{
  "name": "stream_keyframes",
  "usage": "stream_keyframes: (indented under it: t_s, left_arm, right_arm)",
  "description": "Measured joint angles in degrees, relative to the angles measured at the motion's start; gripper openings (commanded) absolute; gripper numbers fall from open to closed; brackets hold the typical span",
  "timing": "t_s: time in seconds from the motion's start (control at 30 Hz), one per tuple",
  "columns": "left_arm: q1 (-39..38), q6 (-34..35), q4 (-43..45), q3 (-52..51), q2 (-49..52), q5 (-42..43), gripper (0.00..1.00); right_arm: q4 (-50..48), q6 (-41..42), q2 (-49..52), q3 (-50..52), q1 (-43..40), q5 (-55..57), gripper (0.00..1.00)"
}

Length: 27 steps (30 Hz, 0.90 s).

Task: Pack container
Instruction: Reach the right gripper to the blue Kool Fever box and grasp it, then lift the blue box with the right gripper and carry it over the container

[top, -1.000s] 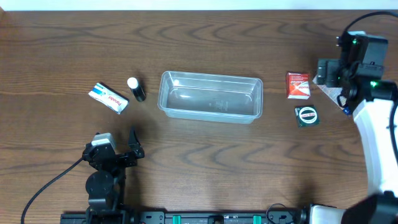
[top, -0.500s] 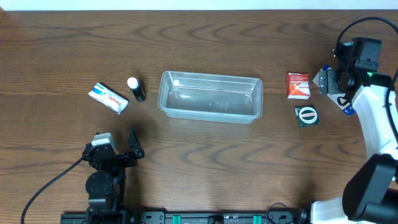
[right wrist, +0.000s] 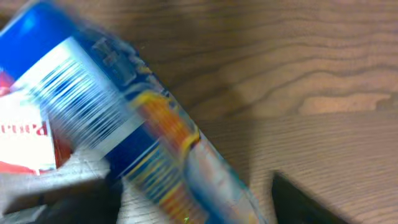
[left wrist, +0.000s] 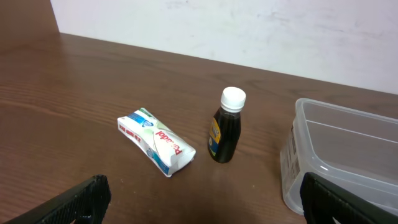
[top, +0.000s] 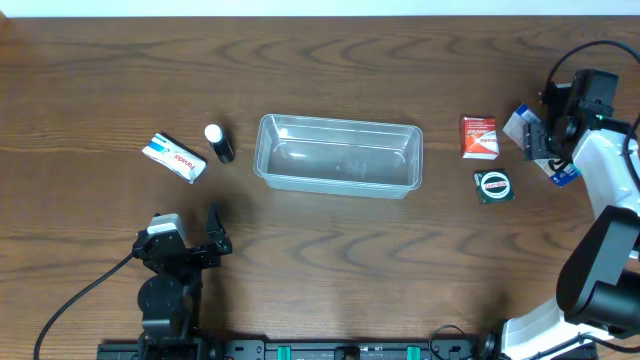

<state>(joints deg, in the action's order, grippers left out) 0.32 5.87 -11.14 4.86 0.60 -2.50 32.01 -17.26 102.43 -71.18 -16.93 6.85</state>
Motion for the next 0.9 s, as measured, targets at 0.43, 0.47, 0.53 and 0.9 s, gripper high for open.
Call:
stream_keyframes:
  t_s: [0.43, 0.47, 0.53, 0.9]
  left_arm:
    - [0.00, 0.00, 0.00, 0.00, 0.00, 0.02, 0.98]
    - [0.00, 0.00, 0.00, 0.00, 0.00, 0.00, 0.98]
    - [0.00, 0.00, 0.00, 0.00, 0.00, 0.02, 0.98]
    - [0.00, 0.00, 0.00, 0.00, 0.00, 0.00, 0.98]
  right_arm:
    - [-1.62, 0.74, -0.02, -0.02, -0.42, -0.87, 0.01]
    - [-1.57, 0.74, -0.11, -0.02, -0.42, -0.90, 0.01]
    - [-1.44, 0.74, -1.09, -0.02, -0.35, -1.38, 0.01]
    - [-3.56, -8.13, -23.58, -5.09, 9.70, -24.28, 0.01]
